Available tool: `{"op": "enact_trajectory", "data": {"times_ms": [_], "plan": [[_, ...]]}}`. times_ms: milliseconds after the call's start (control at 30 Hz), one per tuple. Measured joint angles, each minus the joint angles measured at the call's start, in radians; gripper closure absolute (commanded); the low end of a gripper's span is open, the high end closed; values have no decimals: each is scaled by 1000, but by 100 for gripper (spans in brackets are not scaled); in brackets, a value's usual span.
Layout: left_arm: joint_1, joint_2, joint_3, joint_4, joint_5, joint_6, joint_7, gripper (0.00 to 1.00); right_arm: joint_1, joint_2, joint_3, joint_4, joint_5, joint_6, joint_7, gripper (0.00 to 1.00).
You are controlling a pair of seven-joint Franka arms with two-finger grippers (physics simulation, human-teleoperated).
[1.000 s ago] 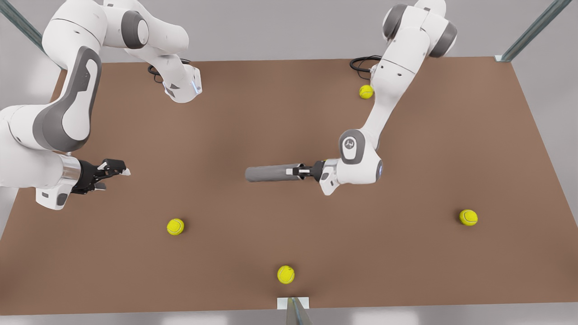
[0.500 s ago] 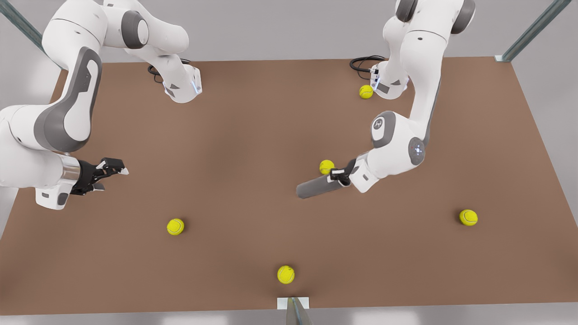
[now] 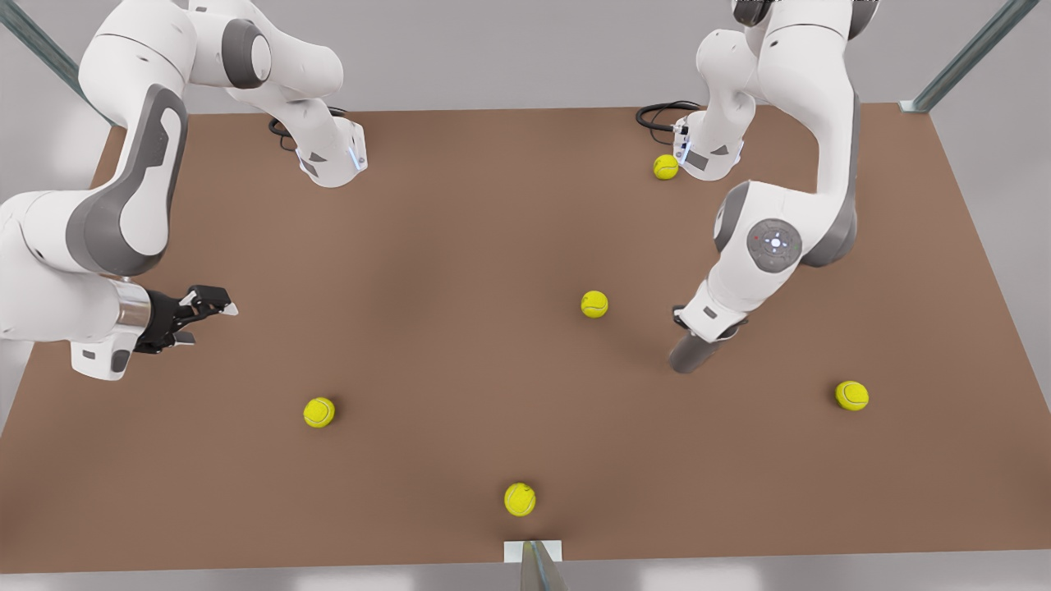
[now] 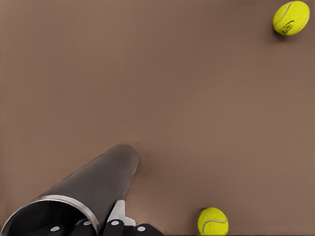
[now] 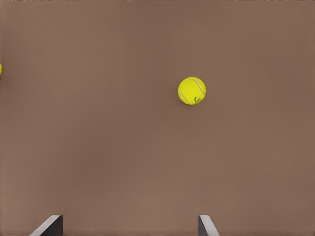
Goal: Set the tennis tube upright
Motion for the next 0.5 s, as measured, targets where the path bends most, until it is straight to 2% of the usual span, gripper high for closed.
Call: {"op": "enact_trajectory", "data": {"times_ms": [267,500], "plan": [[5,80,-1,0,81,8,-2,79,1,0,1,0,0,0,0,0],[30,91,0,10,28,17,23,79,1,0,6,0,0,0,0,0]]}}
